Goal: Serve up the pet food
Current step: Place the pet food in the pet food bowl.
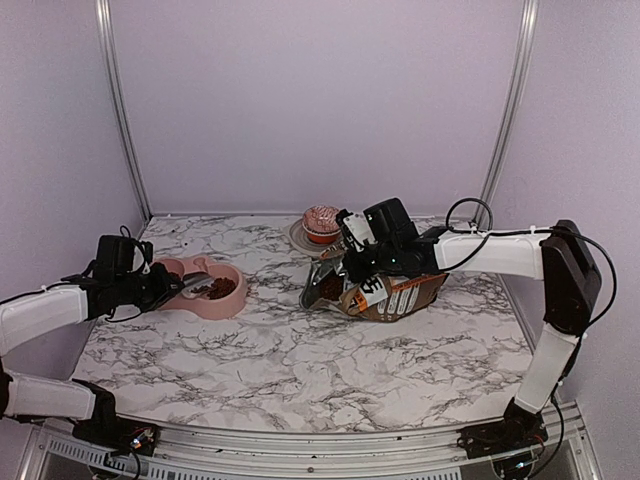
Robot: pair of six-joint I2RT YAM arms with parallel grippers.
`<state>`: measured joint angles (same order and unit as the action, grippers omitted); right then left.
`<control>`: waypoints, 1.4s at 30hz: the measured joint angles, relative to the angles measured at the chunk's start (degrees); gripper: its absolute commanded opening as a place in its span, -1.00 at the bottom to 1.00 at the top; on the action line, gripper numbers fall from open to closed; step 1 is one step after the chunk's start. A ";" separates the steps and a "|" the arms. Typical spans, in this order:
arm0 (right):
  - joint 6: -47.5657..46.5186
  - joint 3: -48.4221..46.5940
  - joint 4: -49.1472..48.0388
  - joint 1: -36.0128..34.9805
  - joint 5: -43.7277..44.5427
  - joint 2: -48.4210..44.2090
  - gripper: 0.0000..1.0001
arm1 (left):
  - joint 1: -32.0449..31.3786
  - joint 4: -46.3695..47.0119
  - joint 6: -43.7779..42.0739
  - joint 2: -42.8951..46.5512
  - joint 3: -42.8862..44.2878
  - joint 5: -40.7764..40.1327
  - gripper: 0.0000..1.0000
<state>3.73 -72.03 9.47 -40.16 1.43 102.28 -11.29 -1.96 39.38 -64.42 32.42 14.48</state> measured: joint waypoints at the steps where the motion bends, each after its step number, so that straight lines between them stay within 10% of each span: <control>1: -0.07 0.00 0.00 0.00 0.02 0.00 -1.00 | 0.00 -0.13 -0.04 -0.07 0.28 -0.02 -1.00; 42: -0.57 0.39 -0.35 0.02 -0.04 -0.33 -1.00 | -5.16 -17.97 -7.76 1.70 10.91 -10.49 -1.00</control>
<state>3.16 -71.64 9.13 -40.14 1.39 101.95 -16.45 -19.92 31.62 -62.72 43.33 3.99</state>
